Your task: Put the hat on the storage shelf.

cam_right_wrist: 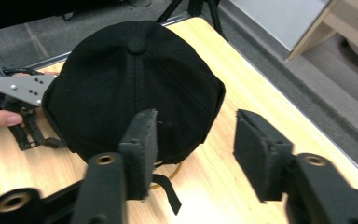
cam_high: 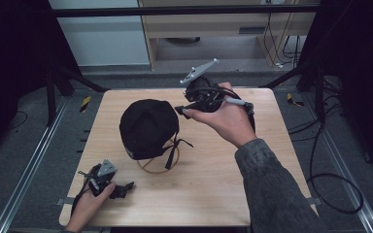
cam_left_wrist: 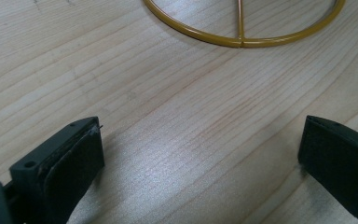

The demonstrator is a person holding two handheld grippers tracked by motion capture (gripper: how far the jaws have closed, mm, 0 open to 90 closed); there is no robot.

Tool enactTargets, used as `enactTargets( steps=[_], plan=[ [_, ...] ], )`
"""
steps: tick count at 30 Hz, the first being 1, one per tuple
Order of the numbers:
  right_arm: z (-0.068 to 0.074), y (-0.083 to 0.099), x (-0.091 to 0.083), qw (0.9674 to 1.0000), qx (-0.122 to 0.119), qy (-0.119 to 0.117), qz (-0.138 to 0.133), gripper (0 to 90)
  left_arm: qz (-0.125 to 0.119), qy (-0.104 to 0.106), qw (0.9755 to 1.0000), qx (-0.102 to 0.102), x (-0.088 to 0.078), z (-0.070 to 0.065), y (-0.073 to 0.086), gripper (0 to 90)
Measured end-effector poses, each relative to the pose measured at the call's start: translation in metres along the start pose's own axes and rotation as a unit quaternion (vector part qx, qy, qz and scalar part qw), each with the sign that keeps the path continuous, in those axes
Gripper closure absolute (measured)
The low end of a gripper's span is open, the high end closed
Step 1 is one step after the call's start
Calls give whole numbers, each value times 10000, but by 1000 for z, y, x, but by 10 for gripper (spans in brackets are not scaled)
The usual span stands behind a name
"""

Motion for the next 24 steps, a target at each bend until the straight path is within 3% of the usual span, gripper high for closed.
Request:
enactTargets(
  steps=[8, 18, 24],
  plan=[
    [-2, 6, -8, 9999, 24, 114, -53, 358, 0, 1, 10000, 1, 0, 0, 0, 0],
    [-16, 20, -15, 9987, 176, 464, -97, 123, -2, 1, 10000, -2, 0, 0, 0, 0],
    [-21, 30, -18, 9984, 173, 529, -106, 92, -1, 0, 10000, -1, 0, 0, 0, 0]
  ],
)
Point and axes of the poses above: each handheld gripper's, and its own axes: x roughly forward along the jaws, y roughly out of its underside, z roughly to its left, the point moved 5 cm from there along x, roughly forward along the jaws, and after that the axes turned 7 degrees about x, right-handed, at the moved point
